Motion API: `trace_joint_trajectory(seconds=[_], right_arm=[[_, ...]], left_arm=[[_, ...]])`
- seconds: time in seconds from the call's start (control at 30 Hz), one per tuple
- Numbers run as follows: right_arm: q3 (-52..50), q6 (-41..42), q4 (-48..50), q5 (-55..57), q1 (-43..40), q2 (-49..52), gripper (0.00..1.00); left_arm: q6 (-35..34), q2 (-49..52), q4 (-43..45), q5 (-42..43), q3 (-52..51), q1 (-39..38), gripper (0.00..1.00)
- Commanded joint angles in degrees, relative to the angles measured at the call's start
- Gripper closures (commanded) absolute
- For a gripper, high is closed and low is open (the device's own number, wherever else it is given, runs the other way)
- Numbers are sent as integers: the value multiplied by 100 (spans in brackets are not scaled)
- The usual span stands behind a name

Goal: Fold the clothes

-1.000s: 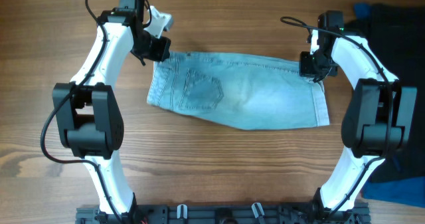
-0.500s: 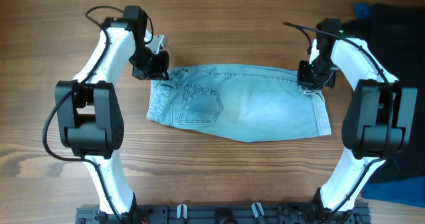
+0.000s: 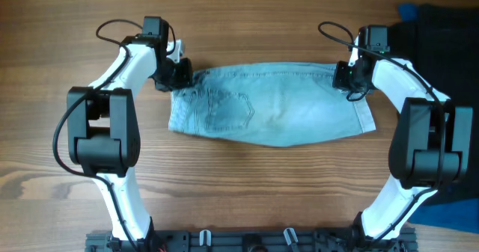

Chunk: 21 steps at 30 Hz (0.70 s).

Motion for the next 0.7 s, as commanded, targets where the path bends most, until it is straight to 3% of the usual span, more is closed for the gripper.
trace_joint_trajectory(seconds=[0.0, 0.33, 0.53, 0.67], right_arm=[[-96, -61, 350, -48, 46, 302, 96], [-96, 63, 1587, -50, 46, 909, 96], [144, -81, 1930, -52, 46, 605, 96], [286, -275, 1766, -52, 46, -114, 96]], left_arm=[[-92, 435, 704, -837, -120, -7, 96], [229, 1058, 2962, -986, -120, 7, 96], [229, 651, 3263, -981, 9, 33, 96], [229, -238, 3209, -981, 83, 33, 96]])
